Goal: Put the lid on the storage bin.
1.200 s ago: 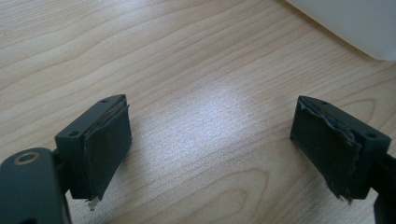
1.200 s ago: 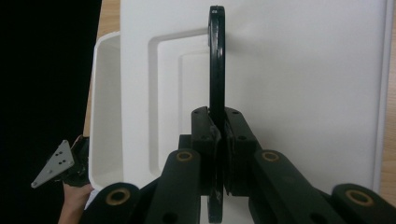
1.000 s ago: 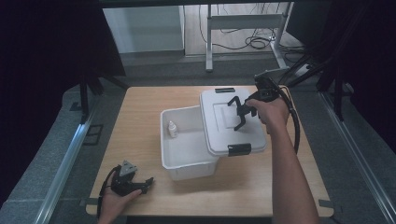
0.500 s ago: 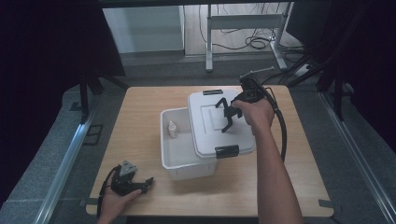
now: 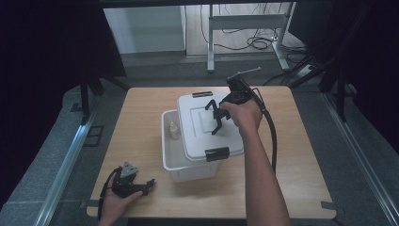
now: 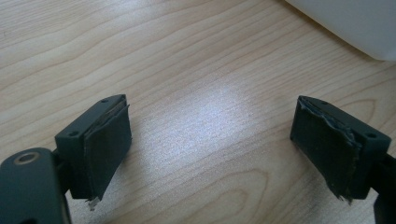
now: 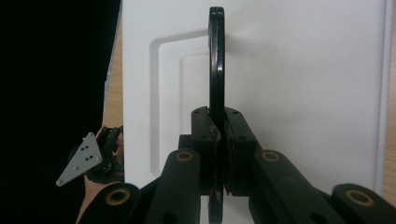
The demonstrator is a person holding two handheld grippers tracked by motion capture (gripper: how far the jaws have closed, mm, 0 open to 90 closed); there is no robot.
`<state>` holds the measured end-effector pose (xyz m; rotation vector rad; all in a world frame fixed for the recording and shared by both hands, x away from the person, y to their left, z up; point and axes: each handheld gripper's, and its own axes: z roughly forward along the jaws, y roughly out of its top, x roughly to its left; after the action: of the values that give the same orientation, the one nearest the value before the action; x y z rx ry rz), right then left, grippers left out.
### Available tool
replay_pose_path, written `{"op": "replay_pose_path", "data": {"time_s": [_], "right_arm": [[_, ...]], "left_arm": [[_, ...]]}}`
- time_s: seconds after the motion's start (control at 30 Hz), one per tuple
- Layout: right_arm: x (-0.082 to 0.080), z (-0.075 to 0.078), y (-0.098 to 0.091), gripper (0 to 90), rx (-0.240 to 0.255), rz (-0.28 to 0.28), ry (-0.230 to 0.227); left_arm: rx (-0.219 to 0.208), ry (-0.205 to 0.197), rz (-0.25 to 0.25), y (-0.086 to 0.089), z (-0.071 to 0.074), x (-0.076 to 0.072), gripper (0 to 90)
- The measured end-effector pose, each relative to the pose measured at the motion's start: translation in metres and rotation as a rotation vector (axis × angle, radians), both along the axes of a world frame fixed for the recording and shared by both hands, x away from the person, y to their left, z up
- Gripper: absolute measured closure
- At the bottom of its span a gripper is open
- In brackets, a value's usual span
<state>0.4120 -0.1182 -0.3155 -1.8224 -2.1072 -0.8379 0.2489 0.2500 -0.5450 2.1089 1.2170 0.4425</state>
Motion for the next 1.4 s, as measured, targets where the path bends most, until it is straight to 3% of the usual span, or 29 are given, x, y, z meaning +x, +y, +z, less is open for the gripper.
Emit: {"op": "replay_pose_path", "data": {"time_s": [0.5, 0.8, 1.4], "right_arm": [[-0.004, -0.004, 0.027, 85.2, 0.021, 0.013, 0.018], [-0.01, -0.006, 0.04, 85.2, 0.007, 0.011, 0.028], [-0.009, -0.026, 0.06, 85.3, 0.021, 0.012, 0.063]], "left_arm": [[-0.002, 0.0, -0.002, 0.0, 0.0, 0.0, 12.2], [-0.002, -0.002, -0.001, 0.0, 0.0, -0.001, 12.4], [-0.001, -0.001, -0.002, 0.0, 0.0, -0.001, 12.3]]}}
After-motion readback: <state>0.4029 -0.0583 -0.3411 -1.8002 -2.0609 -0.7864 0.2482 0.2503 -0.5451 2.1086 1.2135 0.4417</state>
